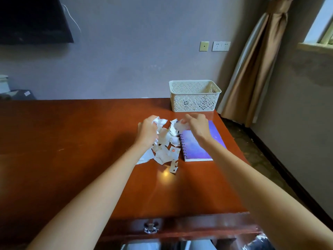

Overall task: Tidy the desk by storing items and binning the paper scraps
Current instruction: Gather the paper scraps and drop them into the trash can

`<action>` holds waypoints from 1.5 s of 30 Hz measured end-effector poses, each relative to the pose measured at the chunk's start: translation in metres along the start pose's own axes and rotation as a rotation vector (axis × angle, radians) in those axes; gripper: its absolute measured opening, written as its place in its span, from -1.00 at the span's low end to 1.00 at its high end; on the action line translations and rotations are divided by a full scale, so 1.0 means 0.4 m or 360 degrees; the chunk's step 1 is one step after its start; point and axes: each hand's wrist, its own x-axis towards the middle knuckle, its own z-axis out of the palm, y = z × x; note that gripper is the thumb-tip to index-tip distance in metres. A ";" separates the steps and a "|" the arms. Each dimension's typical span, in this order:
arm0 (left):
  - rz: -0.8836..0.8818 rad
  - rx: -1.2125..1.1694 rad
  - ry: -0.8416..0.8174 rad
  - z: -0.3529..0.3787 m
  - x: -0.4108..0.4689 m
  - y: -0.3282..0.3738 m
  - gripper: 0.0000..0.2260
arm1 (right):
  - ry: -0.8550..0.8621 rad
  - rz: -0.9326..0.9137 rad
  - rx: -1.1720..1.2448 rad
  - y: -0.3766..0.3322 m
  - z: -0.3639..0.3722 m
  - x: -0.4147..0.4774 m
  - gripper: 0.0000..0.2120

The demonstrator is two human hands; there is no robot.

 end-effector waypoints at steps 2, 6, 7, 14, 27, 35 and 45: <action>-0.0044 -0.0104 -0.0042 0.016 -0.027 0.001 -0.65 | -0.0028 0.0046 -0.0133 0.036 -0.022 -0.026 -0.74; -0.0207 -0.0248 -0.0118 0.069 -0.078 -0.003 -0.60 | 0.0002 0.0202 -0.0211 0.117 -0.066 -0.075 -0.72; -0.0247 -0.0276 -0.0135 0.083 -0.092 0.001 -0.59 | 0.0026 0.0229 -0.0181 0.131 -0.078 -0.084 -0.73; -0.0379 -0.0838 -0.0258 0.192 -0.166 0.112 -0.67 | 0.0370 0.0242 0.0060 0.170 -0.208 -0.147 -0.79; -0.0228 -0.1042 -0.1059 0.583 -0.499 0.445 -0.64 | 0.1092 0.0669 0.0325 0.466 -0.604 -0.364 -0.89; -0.0683 -0.0761 -0.1446 0.892 -0.677 0.364 -0.67 | 0.1254 0.1180 0.0342 0.793 -0.684 -0.490 -0.85; -0.1165 -0.0106 -0.1435 1.209 -0.726 0.079 -0.72 | 0.0804 0.1719 0.0063 1.157 -0.593 -0.521 -0.80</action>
